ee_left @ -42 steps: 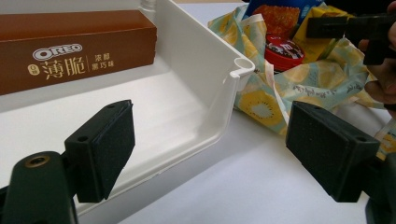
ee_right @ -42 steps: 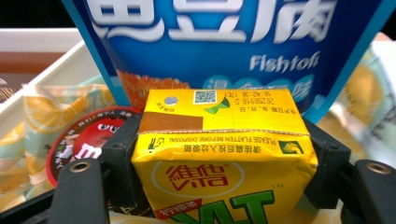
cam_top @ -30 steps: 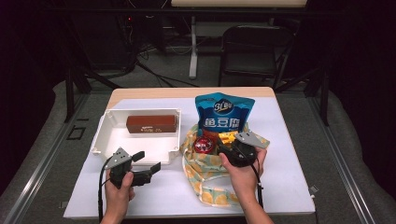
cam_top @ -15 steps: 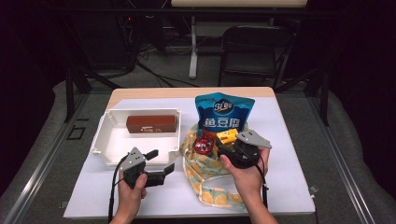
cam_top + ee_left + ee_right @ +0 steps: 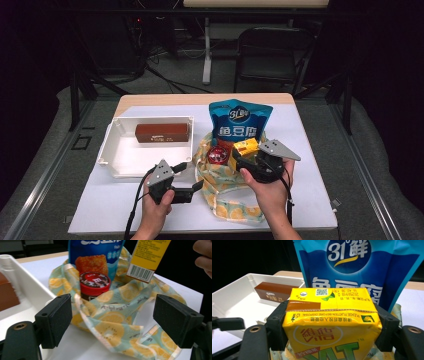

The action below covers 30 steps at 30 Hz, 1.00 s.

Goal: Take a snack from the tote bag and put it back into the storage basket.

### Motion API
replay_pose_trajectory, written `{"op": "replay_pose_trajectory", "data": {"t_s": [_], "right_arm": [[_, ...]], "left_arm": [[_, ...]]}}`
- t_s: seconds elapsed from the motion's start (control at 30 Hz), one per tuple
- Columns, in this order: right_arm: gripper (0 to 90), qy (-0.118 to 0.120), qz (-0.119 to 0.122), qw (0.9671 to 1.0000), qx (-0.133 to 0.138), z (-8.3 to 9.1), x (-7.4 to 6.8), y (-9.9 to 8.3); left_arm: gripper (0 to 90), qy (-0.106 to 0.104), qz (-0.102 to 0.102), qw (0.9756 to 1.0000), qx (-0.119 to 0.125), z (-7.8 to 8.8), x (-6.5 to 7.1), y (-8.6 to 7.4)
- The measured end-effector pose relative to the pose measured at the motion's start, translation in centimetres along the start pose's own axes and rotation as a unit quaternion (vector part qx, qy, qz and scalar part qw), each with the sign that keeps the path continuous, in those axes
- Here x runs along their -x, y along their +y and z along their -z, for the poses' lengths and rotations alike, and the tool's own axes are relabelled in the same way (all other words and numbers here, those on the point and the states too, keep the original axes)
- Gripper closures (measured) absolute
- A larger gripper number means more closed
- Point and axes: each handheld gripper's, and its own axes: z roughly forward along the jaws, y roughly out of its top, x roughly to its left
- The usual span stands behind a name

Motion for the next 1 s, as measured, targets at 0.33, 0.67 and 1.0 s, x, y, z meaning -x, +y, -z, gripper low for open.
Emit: {"op": "replay_pose_trajectory", "data": {"t_s": [0.33, 0.67, 1.0], "right_arm": [[29.0, 0.027, 0.005, 0.9996, 0.001, 0.4, -1.1, 0.3], [29.0, 0.043, 0.005, 0.9991, 0.002, 0.9, -2.2, 0.1], [29.0, 0.063, 0.007, 0.998, -0.001, 1.3, -3.2, -0.3]], "left_arm": [[16.1, -0.027, 0.0, 0.9996, 0.0, -2.0, 1.1, 0.0], [16.4, -0.056, -0.017, 0.9983, -0.005, -3.0, 2.1, 0.3], [16.8, -0.043, -0.034, 0.9985, -0.001, -4.0, 3.4, 0.5]]}}
